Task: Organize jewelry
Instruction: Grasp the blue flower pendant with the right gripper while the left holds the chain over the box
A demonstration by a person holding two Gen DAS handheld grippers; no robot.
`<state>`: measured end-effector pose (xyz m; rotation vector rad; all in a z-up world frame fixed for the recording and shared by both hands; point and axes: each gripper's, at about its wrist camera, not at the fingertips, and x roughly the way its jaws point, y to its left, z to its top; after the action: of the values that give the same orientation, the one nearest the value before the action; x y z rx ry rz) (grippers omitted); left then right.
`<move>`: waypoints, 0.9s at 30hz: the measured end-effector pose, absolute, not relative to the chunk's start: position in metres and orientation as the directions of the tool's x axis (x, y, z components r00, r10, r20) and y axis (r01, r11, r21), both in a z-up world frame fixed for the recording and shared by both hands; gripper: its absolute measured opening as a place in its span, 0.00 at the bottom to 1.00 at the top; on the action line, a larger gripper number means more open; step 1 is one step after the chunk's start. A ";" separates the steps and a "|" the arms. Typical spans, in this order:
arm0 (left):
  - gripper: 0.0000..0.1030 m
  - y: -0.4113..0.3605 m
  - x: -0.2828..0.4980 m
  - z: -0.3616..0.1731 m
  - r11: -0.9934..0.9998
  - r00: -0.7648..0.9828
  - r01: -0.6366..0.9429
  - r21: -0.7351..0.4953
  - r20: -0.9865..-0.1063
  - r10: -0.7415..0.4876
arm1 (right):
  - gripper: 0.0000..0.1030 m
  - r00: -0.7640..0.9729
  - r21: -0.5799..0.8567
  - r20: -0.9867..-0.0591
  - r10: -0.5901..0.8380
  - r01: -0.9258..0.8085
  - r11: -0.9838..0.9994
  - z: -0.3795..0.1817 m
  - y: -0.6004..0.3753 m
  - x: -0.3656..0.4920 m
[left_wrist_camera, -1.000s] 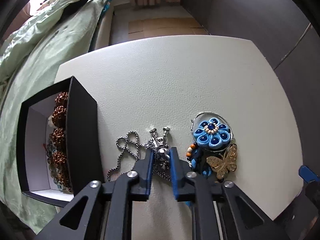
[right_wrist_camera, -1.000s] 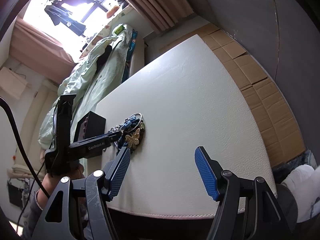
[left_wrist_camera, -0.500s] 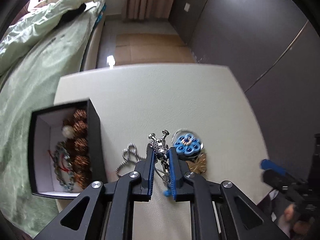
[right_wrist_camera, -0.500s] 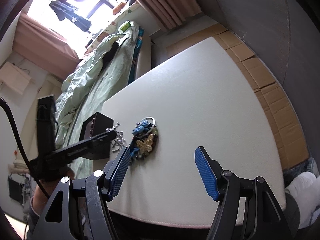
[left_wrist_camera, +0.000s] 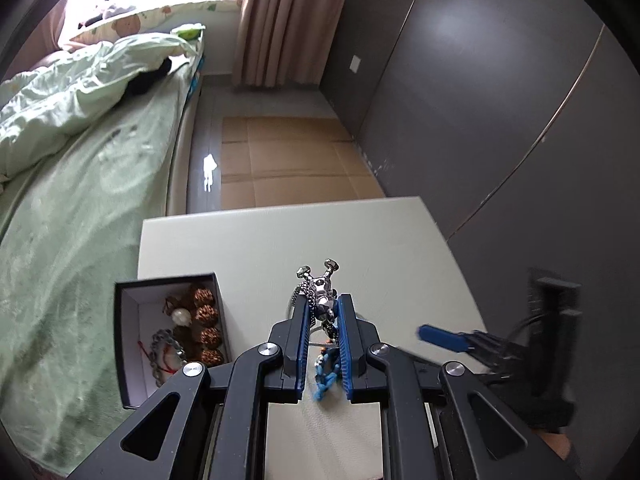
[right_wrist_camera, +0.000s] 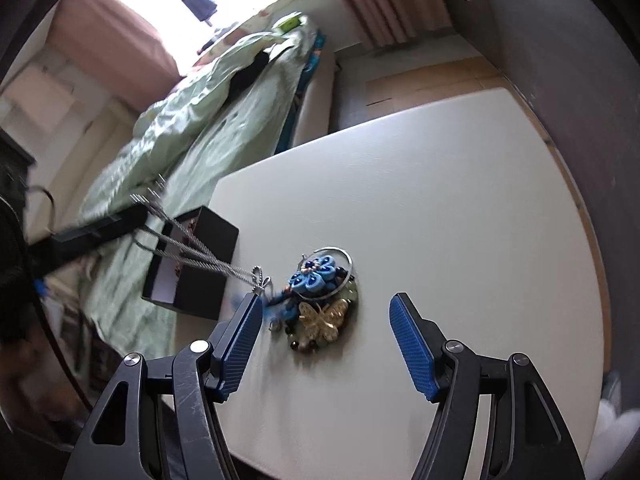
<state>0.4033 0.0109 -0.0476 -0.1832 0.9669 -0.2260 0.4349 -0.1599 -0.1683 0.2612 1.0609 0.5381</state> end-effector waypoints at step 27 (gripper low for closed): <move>0.13 0.066 0.387 -0.020 0.949 0.627 0.070 -0.309 -0.726 -0.283 | 0.26 0.305 0.355 -0.815 0.493 -0.411 0.840 -0.186 -0.108 0.464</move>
<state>0.3873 0.0663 -0.0196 -0.2622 0.8724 -0.2048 0.4641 -0.1077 -0.1862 0.0854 1.1099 0.5993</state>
